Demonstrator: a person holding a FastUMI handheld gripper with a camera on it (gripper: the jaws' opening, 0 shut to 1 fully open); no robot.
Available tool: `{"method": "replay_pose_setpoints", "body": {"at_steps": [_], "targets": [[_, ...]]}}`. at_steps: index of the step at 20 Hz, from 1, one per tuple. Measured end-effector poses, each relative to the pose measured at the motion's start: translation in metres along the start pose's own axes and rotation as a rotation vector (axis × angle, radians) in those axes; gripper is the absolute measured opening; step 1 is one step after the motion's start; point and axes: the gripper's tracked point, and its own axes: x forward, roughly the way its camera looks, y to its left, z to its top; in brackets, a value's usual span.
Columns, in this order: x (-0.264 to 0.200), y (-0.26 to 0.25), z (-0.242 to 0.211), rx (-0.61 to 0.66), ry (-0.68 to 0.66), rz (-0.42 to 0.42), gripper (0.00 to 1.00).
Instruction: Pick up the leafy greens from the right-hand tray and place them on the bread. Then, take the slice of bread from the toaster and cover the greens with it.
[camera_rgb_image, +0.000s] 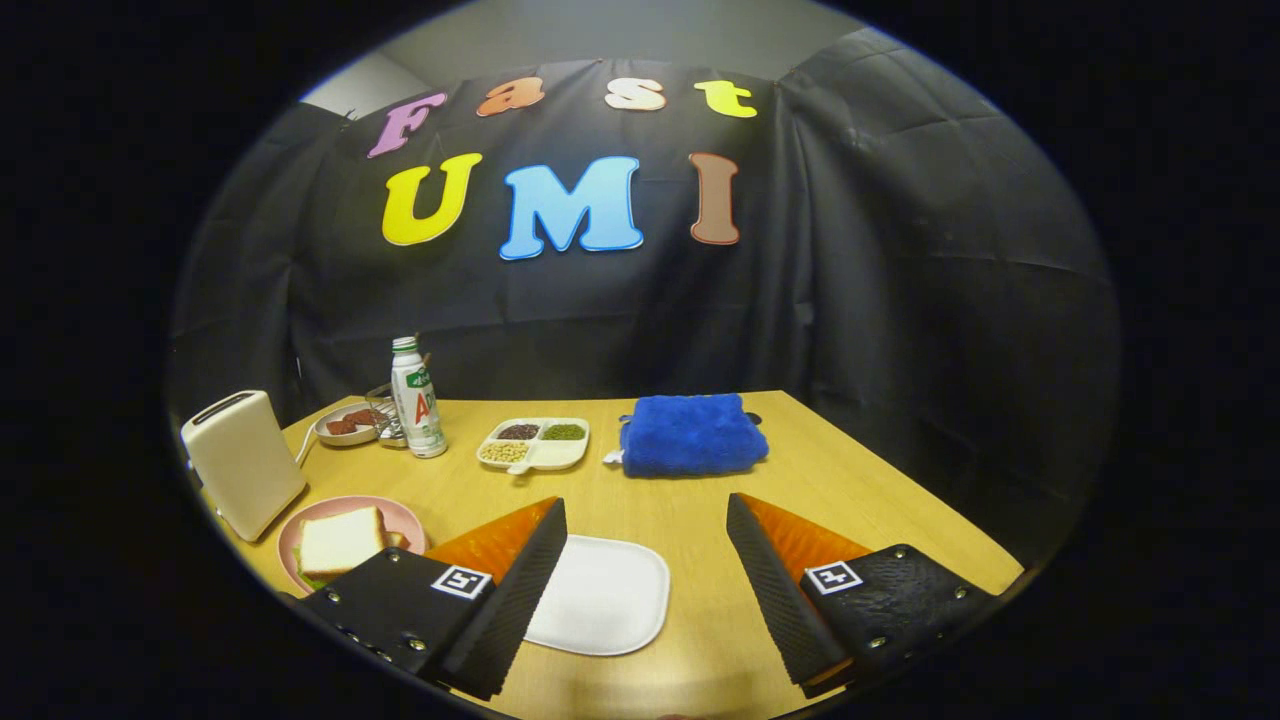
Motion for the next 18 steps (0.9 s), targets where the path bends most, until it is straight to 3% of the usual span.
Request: {"method": "replay_pose_setpoints", "body": {"at_steps": [7,12,18], "targets": [[-0.024,-0.104,0.014,0.069,-0.039,-0.104,0.98],[-0.03,-0.16,0.029,0.163,-0.089,-0.061,0.98],[-0.039,-0.231,0.041,0.119,-0.15,-0.103,0.98]]}}
